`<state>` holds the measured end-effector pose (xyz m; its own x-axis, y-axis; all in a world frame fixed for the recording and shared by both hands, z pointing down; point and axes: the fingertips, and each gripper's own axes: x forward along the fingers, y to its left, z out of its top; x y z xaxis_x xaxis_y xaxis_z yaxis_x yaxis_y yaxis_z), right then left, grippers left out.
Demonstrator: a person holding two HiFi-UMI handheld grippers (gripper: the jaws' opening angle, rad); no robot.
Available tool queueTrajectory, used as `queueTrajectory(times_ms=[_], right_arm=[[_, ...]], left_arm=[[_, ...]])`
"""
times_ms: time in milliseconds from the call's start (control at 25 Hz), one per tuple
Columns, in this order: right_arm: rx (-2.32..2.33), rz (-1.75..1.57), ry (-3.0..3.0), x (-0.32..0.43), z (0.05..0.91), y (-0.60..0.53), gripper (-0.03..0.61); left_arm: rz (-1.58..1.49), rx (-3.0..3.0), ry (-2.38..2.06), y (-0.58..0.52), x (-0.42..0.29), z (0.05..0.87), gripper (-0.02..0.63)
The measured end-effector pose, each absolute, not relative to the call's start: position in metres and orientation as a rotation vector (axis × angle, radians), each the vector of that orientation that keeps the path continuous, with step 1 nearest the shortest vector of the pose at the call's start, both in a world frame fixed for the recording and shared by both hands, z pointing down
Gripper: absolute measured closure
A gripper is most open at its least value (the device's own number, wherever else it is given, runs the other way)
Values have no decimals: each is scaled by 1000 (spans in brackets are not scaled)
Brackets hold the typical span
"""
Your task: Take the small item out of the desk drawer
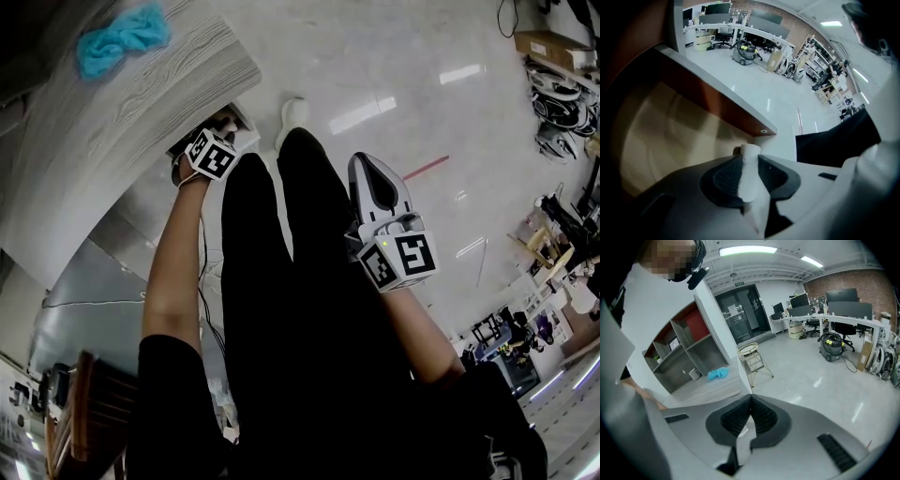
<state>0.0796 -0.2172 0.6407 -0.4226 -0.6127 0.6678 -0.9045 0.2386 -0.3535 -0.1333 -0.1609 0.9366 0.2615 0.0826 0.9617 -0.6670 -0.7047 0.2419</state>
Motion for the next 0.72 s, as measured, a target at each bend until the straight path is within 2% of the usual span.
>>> queueTrajectory(times_ms=[720], right_arm=[[1413, 938, -2234, 61, 585, -212, 580]], left_arm=[[1371, 2006, -643, -159, -140, 855, 509]])
